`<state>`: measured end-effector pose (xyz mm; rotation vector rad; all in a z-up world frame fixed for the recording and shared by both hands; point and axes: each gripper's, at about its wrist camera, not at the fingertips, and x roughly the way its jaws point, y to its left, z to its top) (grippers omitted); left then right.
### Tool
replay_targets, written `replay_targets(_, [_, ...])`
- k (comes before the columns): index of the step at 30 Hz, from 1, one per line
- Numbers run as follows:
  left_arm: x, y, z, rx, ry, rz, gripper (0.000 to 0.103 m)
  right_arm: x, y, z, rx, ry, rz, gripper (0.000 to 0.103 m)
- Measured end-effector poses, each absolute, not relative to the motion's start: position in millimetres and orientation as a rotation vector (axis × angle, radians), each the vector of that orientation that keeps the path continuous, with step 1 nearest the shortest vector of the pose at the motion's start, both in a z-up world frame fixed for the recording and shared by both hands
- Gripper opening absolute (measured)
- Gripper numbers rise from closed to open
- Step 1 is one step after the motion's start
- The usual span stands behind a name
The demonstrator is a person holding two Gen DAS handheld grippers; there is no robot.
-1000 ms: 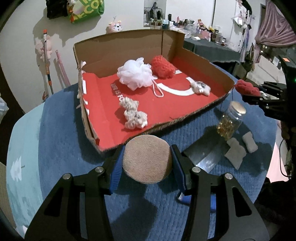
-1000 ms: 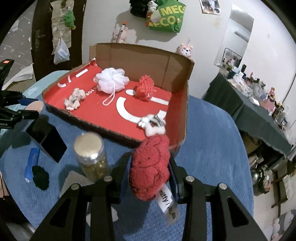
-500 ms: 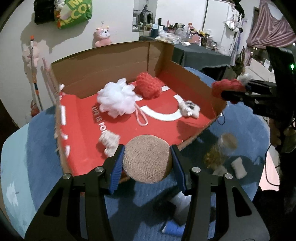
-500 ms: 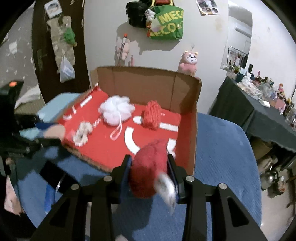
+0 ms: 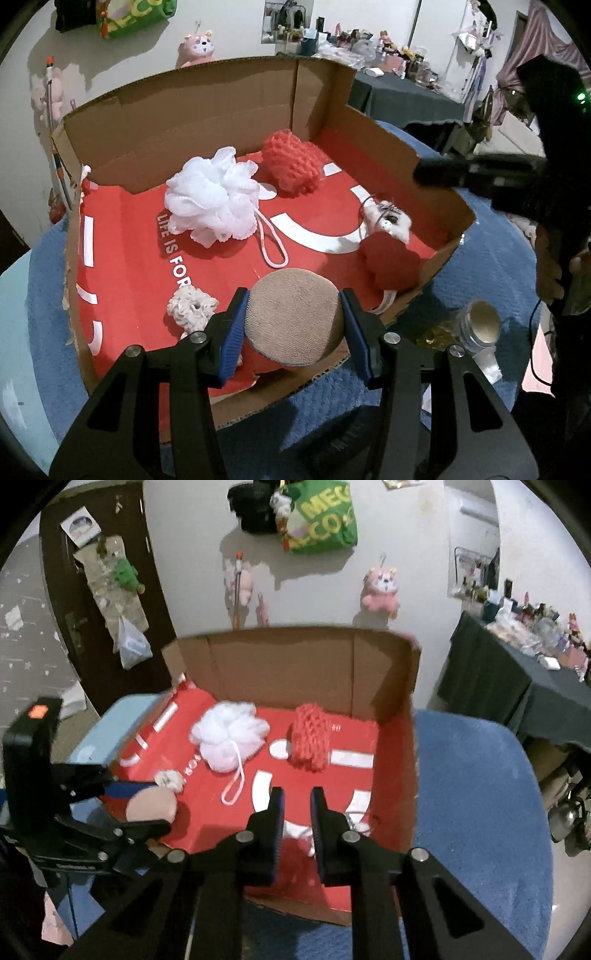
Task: Organize soft objects
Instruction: 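Lower both tools into the box and open them to release the pad and yarn ball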
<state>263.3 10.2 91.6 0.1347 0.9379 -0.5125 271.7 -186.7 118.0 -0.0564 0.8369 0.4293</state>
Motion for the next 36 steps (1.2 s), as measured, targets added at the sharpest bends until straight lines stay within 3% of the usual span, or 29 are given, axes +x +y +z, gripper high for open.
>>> replay_targets(3, [266.4, 9.6, 88.9, 0.141, 0.950, -0.512, 0.047, 277.5, -181.2, 99.7, -0.050, 0.929, 0.472, 0.017])
replay_targets(8, [266.4, 8.1, 86.6, 0.153, 0.958, -0.517, 0.047, 272.8, -169.1, 82.5, -0.094, 1.011, 0.481, 0.063])
replay_targets(9, [266.7, 7.7, 85.7, 0.157, 0.960, -0.515, 0.047, 272.6, -168.7, 81.6, -0.091, 1.019, 0.482, 0.064])
replay_targets(13, [267.0, 6.4, 83.9, 0.159, 0.966, -0.519, 0.047, 276.2, -165.6, 69.3, -0.090, 1.092, 0.466, 0.064])
replay_targets(23, [266.9, 6.9, 84.7, 0.169, 0.969, -0.516, 0.047, 282.5, -158.9, 52.0, -0.085, 1.129, 0.476, 0.040])
replay_targets(36, [302.8, -2.1, 84.6, 0.196, 1.010, -0.433, 0.047, 320.6, -161.7, 86.4, -0.093, 1.017, 0.387, 0.040])
